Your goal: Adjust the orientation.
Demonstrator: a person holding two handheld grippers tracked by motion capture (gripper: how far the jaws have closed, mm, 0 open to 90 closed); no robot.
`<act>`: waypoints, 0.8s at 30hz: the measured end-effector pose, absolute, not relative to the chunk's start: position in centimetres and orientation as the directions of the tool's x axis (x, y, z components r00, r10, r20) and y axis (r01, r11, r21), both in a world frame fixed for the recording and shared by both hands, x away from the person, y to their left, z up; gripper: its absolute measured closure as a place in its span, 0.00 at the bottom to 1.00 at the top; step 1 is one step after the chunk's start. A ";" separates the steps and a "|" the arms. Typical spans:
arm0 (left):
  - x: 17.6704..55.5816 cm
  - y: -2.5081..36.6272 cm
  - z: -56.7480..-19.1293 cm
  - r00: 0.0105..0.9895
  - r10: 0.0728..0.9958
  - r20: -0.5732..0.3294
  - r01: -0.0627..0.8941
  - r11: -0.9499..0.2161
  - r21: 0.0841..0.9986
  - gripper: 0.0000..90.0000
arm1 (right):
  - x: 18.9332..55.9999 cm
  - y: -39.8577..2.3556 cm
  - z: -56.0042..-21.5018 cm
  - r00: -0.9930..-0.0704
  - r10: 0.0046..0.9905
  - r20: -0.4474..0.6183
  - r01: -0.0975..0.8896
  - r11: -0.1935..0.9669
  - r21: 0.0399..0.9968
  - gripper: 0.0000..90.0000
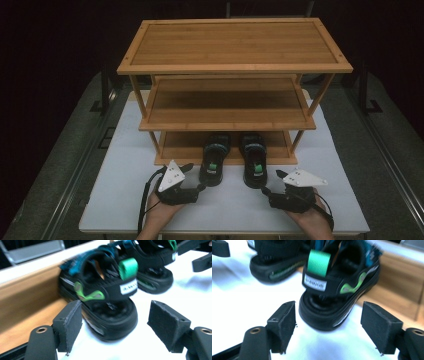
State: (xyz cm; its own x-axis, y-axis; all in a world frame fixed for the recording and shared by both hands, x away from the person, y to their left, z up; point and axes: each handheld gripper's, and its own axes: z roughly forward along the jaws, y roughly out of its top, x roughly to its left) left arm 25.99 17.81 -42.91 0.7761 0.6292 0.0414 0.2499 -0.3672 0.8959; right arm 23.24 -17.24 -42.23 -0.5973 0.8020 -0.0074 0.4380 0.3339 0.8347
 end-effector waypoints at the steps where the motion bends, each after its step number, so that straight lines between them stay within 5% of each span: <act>1: 26.0 17.6 -43.1 0.775 0.629 0.050 0.253 -0.381 0.889 0.28 | 23.4 -17.1 -42.5 -0.600 0.800 -0.005 0.446 0.340 0.828 0.30; 14: 27.6 16.5 -44.7 0.780 0.625 0.017 0.338 -0.444 0.830 0.20 | 24.7 -15.7 -44.3 -0.602 0.798 0.005 0.528 0.394 0.752 0.23; 24: 28.3 16.0 -44.9 0.778 0.629 -0.011 0.367 -0.440 0.820 0.29 | 25.6 -14.1 -44.8 -0.573 0.818 -0.050 0.542 0.425 0.725 0.26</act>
